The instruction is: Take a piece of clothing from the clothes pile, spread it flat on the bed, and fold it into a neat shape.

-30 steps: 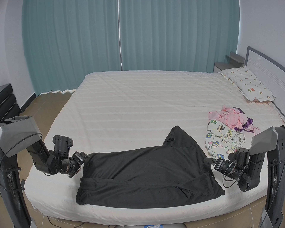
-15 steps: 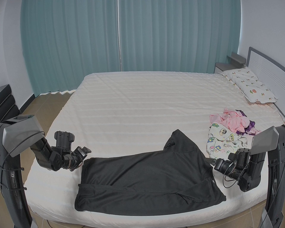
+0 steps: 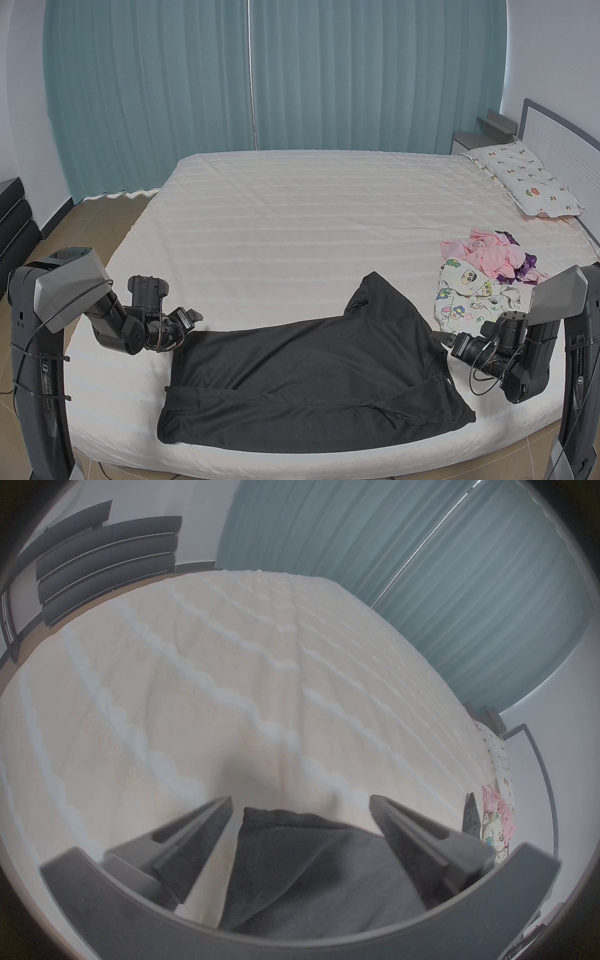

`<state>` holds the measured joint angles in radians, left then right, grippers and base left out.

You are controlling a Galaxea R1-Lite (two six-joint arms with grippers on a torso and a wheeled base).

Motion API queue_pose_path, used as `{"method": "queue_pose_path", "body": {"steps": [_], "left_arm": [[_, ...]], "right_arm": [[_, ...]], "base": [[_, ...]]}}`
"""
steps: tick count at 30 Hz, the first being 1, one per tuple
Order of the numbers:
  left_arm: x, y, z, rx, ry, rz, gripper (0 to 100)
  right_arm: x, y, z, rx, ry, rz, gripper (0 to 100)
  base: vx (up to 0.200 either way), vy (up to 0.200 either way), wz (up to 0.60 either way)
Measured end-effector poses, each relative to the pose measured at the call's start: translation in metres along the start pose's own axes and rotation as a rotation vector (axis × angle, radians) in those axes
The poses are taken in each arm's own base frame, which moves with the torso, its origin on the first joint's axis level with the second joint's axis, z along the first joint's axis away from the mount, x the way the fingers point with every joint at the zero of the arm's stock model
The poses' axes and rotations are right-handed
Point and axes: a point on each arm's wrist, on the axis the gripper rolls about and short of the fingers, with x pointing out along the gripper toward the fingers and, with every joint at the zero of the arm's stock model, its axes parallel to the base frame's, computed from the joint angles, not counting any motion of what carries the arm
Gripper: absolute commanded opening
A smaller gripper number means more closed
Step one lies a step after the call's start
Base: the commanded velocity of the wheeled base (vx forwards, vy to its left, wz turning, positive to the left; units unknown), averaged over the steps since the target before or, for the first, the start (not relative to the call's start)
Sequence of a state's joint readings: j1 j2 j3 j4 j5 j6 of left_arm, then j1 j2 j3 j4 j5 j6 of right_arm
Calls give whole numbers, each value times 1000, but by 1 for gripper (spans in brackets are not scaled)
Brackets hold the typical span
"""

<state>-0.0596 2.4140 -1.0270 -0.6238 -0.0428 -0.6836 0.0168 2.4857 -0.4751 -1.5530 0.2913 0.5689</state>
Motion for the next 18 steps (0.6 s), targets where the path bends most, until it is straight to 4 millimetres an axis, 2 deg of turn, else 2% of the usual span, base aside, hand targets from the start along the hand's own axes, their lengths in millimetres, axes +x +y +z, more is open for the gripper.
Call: {"method": "queue_pose_path", "body": {"steps": [6,18], "left_arm": [[2,5,-7,-2,36,50,0],[0,4,4,-119,-45,68,0]], "right_arm": [[0,0,0,0,-1,0,100],[0,0,0,0,-2,0,100]], "base": [[0,0,0],[0,0,0]]}}
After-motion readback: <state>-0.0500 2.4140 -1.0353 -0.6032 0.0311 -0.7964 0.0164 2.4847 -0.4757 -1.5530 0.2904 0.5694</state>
